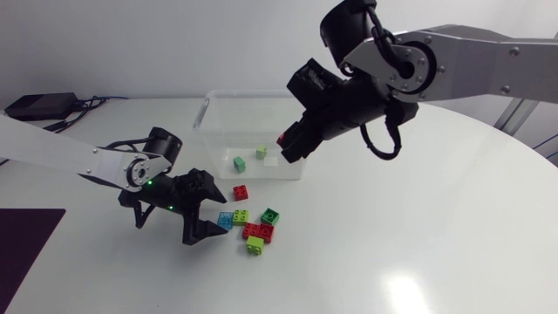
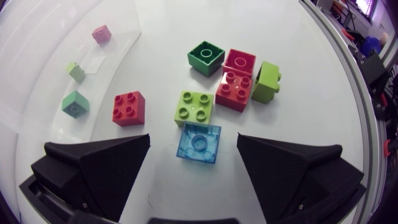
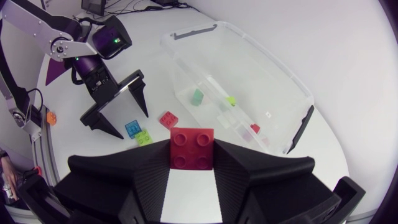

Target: Place the duplo bricks in the container

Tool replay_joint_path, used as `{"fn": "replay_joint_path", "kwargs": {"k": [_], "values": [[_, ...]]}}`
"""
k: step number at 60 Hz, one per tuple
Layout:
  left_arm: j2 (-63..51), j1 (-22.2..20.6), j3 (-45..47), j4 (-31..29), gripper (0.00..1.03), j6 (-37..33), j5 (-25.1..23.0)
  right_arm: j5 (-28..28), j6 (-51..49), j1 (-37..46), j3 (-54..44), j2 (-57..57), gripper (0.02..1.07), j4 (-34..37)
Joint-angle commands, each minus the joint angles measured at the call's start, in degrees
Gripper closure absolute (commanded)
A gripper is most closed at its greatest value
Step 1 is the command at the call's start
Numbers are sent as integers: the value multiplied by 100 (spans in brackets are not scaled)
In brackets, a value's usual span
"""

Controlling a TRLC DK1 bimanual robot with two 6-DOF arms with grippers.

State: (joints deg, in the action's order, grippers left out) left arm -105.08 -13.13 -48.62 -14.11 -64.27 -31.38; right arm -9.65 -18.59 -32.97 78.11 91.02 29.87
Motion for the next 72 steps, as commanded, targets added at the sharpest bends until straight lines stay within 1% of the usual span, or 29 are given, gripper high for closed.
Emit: {"fn": "replay_joint_path", "kwargs": {"k": [1,6,13,15,16,18,19,20,23,39,47,52,54,59,62,64,65,67,72], "values": [[-250,47,-236,-13,6,-261,-88,-37,154,28,258,197,71,81],[-356,47,-341,-118,8,-305,-88,-37,233,63,390,276,71,-16],[-461,-6,-394,-198,18,-376,-88,-37,365,230,539,443,71,-227],[-479,-23,-394,-206,23,-376,-88,-37,400,291,592,504,70,-297],[-487,-50,-385,-215,34,-376,-88,-37,435,335,636,548,70,-324],[-496,-50,-385,-224,45,-376,-88,-37,461,388,697,601,70,-368],[-496,-59,-385,-233,48,-376,-88,-37,470,414,715,618,70,-385],[-496,-59,-385,-241,56,-384,-97,-37,470,449,750,645,70,-394],[-496,-59,-376,-259,73,-384,-97,-55,488,520,864,750,70,-412],[-435,-85,-332,-628,76,-543,-264,-134,541,757,1444,1339,70,-535],[-189,-15,-288,-883,76,-604,-404,-142,532,792,1743,1691,69,-535],[75,91,-297,-1156,76,-692,-510,-142,532,810,1954,1954,69,-508],[225,135,-306,-1235,76,-692,-519,-142,532,819,2077,2086,63,-499],[532,240,-323,-1410,76,-683,-554,-134,532,836,2235,2271,46,-473],[682,267,-341,-1498,76,-675,-598,-134,532,854,2297,2332,31,-464],[796,275,-359,-1560,76,-666,-633,-134,532,871,2323,2367,19,-464],[849,284,-359,-1577,76,-648,-642,-134,532,871,2332,2367,15,-456],[954,284,-367,-1613,76,-622,-659,-134,532,880,2332,2367,11,-456],[1218,284,-455,-1806,76,-595,-668,-134,514,889,2306,2323,9,-456]]}}
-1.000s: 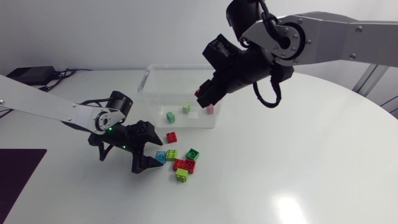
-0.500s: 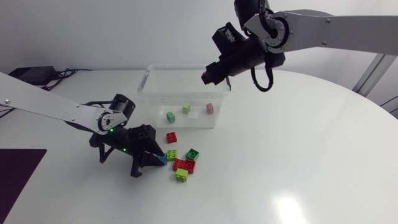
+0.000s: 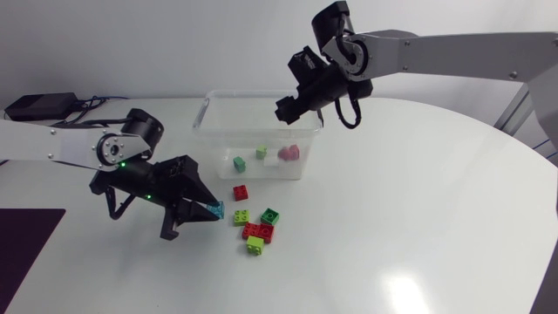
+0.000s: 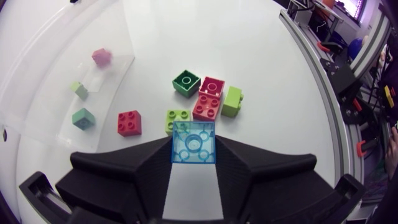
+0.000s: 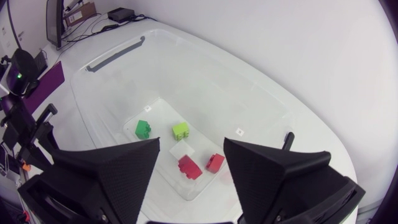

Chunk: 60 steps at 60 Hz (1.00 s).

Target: Place the duplo bricks in the container

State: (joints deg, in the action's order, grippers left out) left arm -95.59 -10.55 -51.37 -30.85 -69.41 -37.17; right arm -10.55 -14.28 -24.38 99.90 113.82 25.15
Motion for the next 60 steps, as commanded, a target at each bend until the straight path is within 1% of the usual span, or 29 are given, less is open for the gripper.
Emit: {"fn": "replay_joint_path", "kwargs": {"k": [1,9,16,26,35,37,48,52,60], "values": [[375,26,-215,-211,76,-82,-98,-44,75,30,118,17,9,17],[911,17,-470,-422,76,129,-186,-44,13,48,-40,-264,9,17],[1122,0,-918,-615,76,358,-273,-44,-39,4,-454,-765,9,8],[1078,0,-1630,-659,76,692,-370,-44,-127,-76,-1201,-1512,9,-27],[770,17,-2149,-598,76,894,-388,-53,-224,-199,-1851,-1978,9,-19],[542,17,-2395,-474,76,1052,-388,-62,-277,-269,-2080,-2092,9,-10],[-311,17,-3054,9,76,1412,-388,-62,-321,-568,-2827,-2373,9,-19],[-654,44,-3291,325,76,1667,-370,-62,-303,-664,-3038,-2408,9,-27],[-1216,35,-3783,510,76,1852,-177,-53,-286,-805,-3328,-2400,9,-54]]}}
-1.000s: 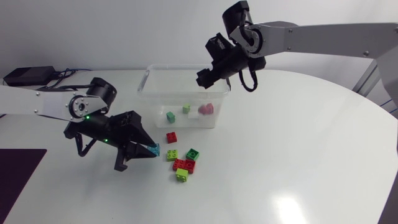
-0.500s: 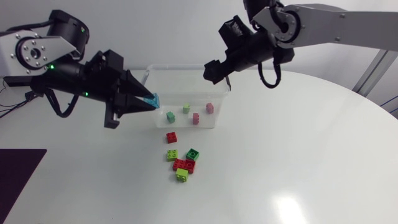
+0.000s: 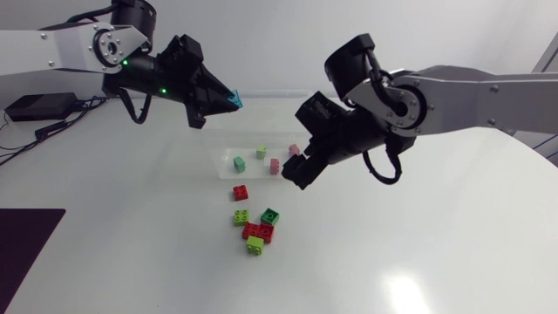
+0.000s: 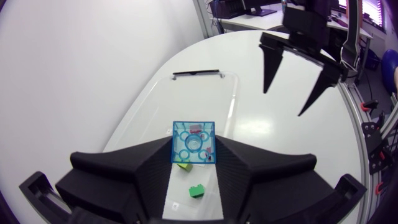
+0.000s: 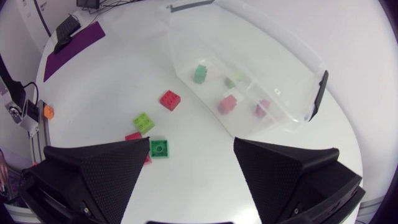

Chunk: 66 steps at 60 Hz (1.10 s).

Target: Place the duplo bricks in the container

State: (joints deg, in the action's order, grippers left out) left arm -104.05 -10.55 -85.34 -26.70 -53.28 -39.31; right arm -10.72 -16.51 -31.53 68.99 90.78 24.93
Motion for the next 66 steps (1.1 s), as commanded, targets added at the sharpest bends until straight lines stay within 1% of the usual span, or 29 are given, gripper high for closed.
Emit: {"fn": "replay_joint_path", "kwargs": {"k": [1,14,21,26,28,31,32,33,36,37,38,40,42,53,66], "values": [[-458,44,-475,130,76,274,64,-35,-63,-99,-272,-87,9,-41],[-1179,35,-1213,279,75,529,327,-35,-80,-275,-483,168,9,-111],[-1469,-35,-1424,288,75,538,486,-35,-98,-354,-509,370,9,-111],[-1627,-62,-1547,288,72,546,565,-44,-124,-398,-518,546,9,-120],[-1671,-88,-1582,288,68,555,600,-44,-133,-398,-527,590,9,-129],[-1698,-97,-1609,288,55,573,617,-53,-142,-433,-527,678,9,-137],[-1698,-97,-1609,288,48,582,635,-53,-142,-442,-527,713,9,-137],[-1698,-97,-1609,297,44,590,635,-53,-142,-442,-518,739,9,-146],[-1698,-97,-1635,297,22,608,635,-53,-159,-459,-492,845,9,-164],[-1698,-97,-1635,297,20,608,635,-53,-177,-459,-474,889,9,-164],[-1698,-97,-1644,297,15,617,635,-53,-177,-459,-466,915,9,-164],[-1689,-97,-1644,288,9,625,635,-44,-186,-459,-422,1012,9,-172],[-1662,-97,-1644,297,6,634,635,-44,-186,-459,-369,1091,9,-172],[-1346,-62,-1512,288,5,669,635,17,-203,-512,-61,1477,9,-137],[-625,-35,-967,288,5,669,609,88,-203,-600,317,1838,9,-58]]}}
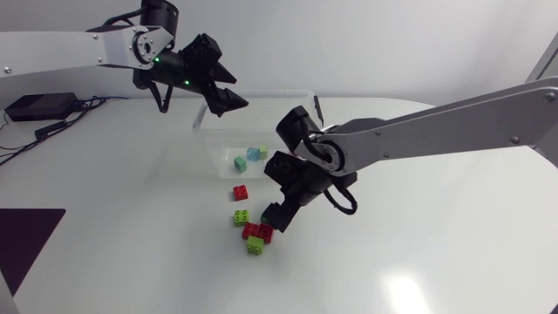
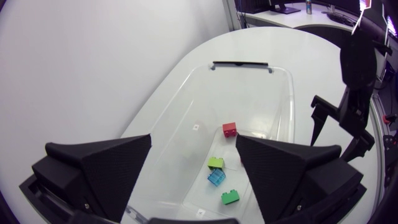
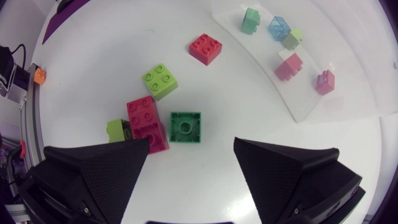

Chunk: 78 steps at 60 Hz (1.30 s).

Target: Place the duplo bricks in the container

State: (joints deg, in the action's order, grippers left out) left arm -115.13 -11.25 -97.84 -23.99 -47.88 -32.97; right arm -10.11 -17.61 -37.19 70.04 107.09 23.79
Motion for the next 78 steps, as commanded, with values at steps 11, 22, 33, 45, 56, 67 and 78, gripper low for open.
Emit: {"fn": "replay_joint_path", "kwargs": {"k": [11,22,33,45,56,67,78], "values": [[1098,61,819,17,5,130,-34,141,-111,-60,502,506,9,161],[1819,105,1452,26,5,121,-34,150,-147,-52,809,805,10,328],[2513,254,2103,26,5,94,-43,167,-147,-104,1003,954,10,469],[3172,325,2806,43,5,24,-157,202,-129,-148,1073,1077,10,530],[3708,325,3403,96,5,-11,-219,211,-111,-139,1099,1200,10,600],[3911,351,3676,96,5,-81,-236,211,-103,-104,1143,1236,13,618],[4016,360,3860,96,5,-117,-236,211,-94,-78,1135,1271,47,662]]}}
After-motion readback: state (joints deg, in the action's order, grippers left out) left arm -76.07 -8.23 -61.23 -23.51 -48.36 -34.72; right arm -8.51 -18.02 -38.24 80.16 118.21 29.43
